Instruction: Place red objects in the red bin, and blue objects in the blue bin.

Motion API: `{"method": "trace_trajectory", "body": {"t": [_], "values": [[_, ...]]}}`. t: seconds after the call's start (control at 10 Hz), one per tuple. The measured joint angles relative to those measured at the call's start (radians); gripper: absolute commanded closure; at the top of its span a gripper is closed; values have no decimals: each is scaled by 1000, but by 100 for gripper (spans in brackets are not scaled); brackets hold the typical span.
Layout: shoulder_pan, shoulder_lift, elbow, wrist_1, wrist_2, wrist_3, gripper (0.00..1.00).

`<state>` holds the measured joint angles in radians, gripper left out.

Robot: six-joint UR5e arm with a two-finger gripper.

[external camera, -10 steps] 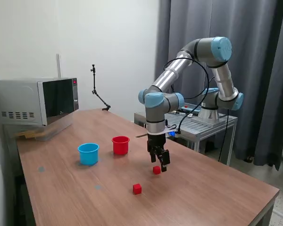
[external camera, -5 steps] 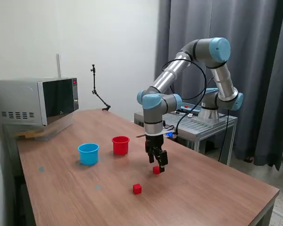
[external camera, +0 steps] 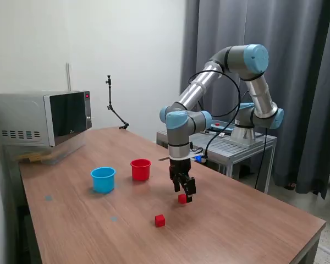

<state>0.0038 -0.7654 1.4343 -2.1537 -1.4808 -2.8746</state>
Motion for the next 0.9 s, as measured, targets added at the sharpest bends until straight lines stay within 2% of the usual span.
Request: {"method": "trace_trajectory", "body": {"t": [0.9], "values": [[0,7,-23,5,-14,-1,100]]}}
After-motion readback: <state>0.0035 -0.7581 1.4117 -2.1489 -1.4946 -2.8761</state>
